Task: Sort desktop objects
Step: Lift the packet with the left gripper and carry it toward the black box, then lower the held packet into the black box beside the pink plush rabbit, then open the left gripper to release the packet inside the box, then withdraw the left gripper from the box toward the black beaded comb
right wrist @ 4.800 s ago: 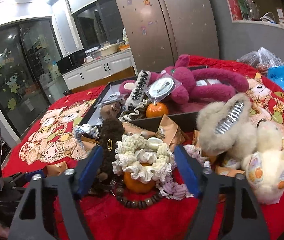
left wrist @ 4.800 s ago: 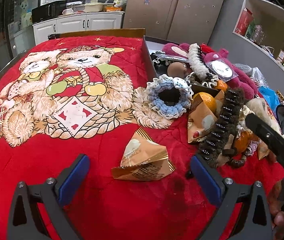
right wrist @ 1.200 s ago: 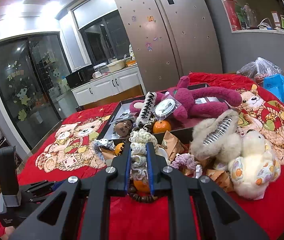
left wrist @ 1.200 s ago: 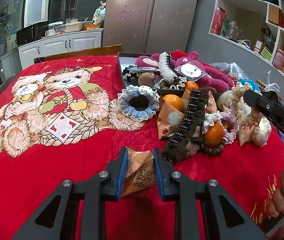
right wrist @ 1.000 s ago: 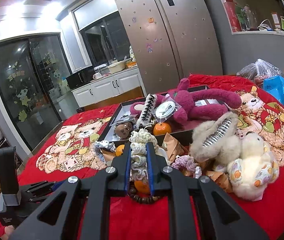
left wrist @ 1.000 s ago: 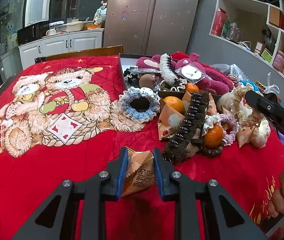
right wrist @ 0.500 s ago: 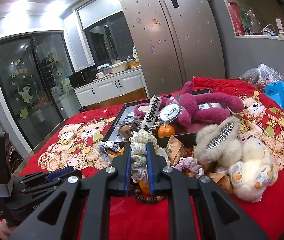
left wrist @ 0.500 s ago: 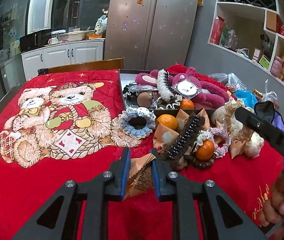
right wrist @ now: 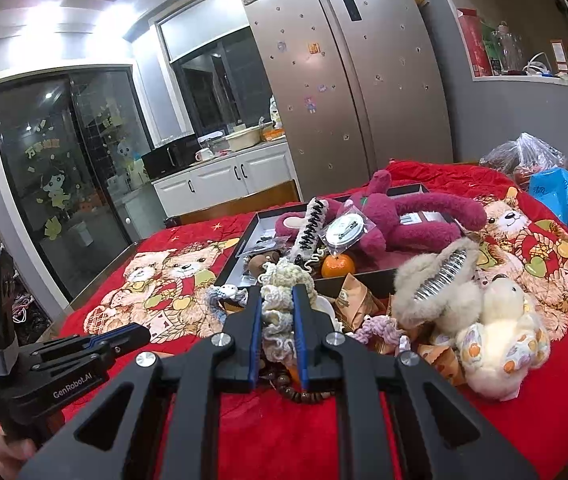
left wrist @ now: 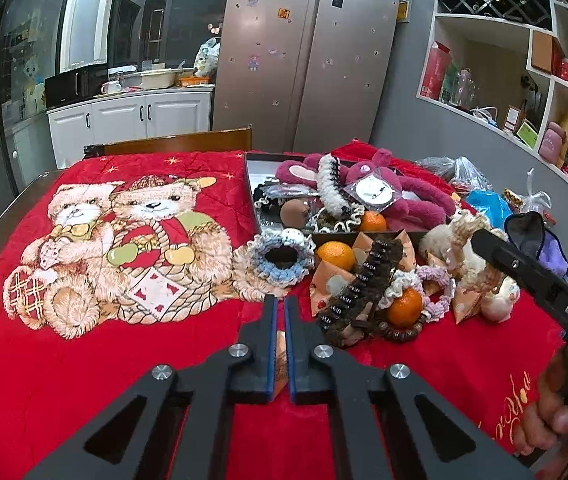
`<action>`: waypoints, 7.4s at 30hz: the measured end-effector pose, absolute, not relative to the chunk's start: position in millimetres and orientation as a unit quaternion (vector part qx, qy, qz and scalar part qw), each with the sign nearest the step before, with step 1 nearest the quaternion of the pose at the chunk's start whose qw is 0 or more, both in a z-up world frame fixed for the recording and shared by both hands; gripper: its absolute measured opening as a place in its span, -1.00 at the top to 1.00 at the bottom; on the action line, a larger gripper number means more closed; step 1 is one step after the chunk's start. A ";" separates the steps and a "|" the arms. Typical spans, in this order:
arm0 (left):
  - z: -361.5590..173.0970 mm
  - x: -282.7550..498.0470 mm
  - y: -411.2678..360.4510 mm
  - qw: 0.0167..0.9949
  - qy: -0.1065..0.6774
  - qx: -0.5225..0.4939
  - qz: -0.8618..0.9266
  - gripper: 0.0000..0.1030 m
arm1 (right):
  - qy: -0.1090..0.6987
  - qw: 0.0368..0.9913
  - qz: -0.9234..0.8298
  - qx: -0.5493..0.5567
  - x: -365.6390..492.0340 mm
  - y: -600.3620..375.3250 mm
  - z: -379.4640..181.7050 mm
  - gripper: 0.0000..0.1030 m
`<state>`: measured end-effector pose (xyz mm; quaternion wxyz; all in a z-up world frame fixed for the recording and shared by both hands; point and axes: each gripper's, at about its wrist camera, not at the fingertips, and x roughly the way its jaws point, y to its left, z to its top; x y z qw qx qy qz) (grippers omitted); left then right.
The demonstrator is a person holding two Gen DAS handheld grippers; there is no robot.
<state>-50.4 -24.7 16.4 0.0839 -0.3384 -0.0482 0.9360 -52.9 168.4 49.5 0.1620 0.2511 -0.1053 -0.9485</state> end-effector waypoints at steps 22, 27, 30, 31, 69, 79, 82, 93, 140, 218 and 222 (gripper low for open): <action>-30.8 -62.2 -19.5 0.079 -0.024 -0.392 0.916 -0.14 | -0.111 0.166 -0.940 0.275 -54.4 170.0 32.0 0.71; -37.1 -70.4 -16.3 0.072 -0.012 -0.410 0.909 -0.14 | -0.114 0.163 -0.939 0.280 -56.9 172.4 28.2 0.71; -41.5 -73.4 -10.9 0.071 0.003 -0.423 0.903 -0.14 | -0.112 0.162 -0.938 0.284 -57.9 171.4 26.0 0.71; -41.8 -73.1 -10.1 0.070 0.006 -0.423 0.903 -0.14 | -0.112 0.162 -0.938 0.285 -58.2 170.8 25.2 0.71; 18.3 -42.7 -15.5 0.045 -0.033 -0.331 0.942 0.41 | -0.021 0.126 -0.959 0.254 -38.3 143.7 46.9 0.71; 46.8 -44.8 5.3 0.059 -0.024 -0.311 0.948 0.41 | 0.001 0.110 -0.959 0.260 -35.3 142.6 64.6 0.71; 50.4 -48.8 9.3 0.063 -0.023 -0.309 0.949 0.41 | -0.007 0.113 -0.956 0.271 -38.6 144.0 68.0 0.71; 59.0 -70.0 19.1 0.063 -0.022 -0.314 0.947 0.41 | 0.007 0.112 -0.956 0.270 -59.0 138.6 82.6 0.71; 15.1 -243.0 36.8 0.063 -0.030 -0.365 0.928 0.41 | -0.027 0.109 -0.942 0.316 -255.6 169.2 49.5 0.71; 123.2 -134.0 23.1 0.052 -0.025 -0.257 0.965 -0.59 | -0.031 0.116 -0.967 0.226 -144.3 176.2 159.0 -1.00; 133.6 -107.0 13.8 0.061 -0.034 -0.232 0.970 -0.61 | -0.031 0.121 -0.972 0.201 -108.9 183.3 177.4 -1.00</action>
